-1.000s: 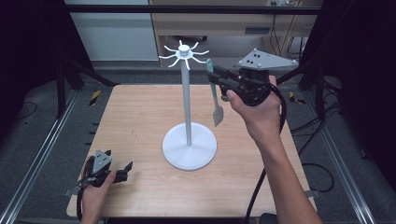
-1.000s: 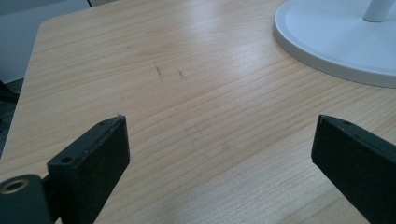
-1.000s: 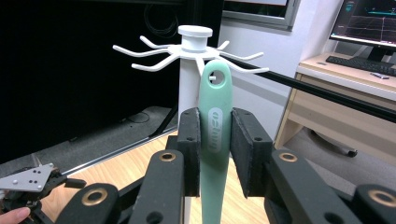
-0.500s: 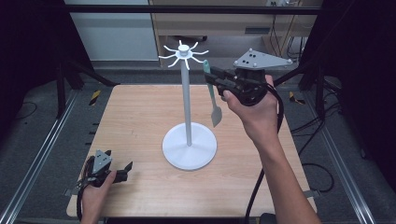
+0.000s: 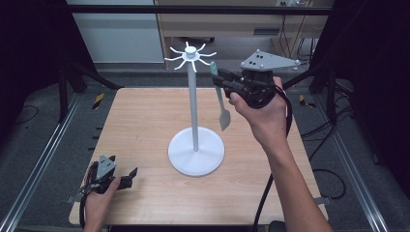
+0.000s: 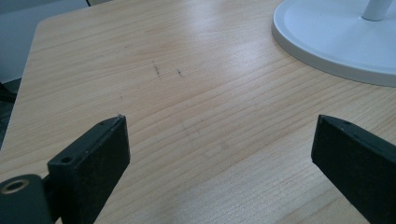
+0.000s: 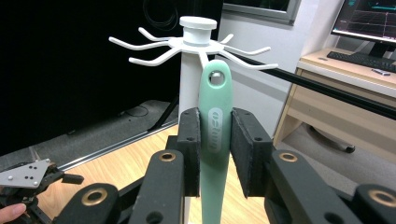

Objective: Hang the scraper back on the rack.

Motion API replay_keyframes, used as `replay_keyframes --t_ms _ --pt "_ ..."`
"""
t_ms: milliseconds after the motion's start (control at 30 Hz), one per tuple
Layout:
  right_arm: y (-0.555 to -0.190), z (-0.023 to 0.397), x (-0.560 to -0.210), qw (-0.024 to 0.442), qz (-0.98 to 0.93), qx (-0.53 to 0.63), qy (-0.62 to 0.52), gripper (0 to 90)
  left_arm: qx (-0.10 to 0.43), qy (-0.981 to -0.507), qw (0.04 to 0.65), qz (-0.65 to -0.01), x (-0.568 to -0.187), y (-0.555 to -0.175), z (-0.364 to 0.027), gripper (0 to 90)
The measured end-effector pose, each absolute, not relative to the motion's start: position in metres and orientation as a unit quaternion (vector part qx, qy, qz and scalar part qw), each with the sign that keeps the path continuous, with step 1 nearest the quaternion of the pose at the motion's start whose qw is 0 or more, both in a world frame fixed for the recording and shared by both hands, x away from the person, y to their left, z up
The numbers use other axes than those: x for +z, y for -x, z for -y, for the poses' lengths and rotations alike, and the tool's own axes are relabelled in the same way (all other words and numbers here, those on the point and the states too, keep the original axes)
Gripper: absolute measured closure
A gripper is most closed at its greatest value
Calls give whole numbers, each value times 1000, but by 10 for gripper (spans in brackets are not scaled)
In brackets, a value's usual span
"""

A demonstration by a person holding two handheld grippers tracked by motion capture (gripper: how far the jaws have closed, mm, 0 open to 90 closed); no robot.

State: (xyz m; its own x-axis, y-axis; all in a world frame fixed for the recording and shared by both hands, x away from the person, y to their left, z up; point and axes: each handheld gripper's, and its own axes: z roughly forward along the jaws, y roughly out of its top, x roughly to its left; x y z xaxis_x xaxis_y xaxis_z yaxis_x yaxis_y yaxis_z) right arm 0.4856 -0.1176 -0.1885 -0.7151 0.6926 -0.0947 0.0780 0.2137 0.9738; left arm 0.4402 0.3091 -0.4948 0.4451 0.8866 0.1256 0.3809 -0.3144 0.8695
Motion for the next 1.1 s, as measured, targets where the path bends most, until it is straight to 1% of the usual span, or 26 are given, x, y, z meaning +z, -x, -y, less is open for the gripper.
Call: replay_keyframes --t_ms 1100 --pt "-491 105 -192 270 -734 564 -263 737 311 -750 403 -422 -495 -441 -309 42"
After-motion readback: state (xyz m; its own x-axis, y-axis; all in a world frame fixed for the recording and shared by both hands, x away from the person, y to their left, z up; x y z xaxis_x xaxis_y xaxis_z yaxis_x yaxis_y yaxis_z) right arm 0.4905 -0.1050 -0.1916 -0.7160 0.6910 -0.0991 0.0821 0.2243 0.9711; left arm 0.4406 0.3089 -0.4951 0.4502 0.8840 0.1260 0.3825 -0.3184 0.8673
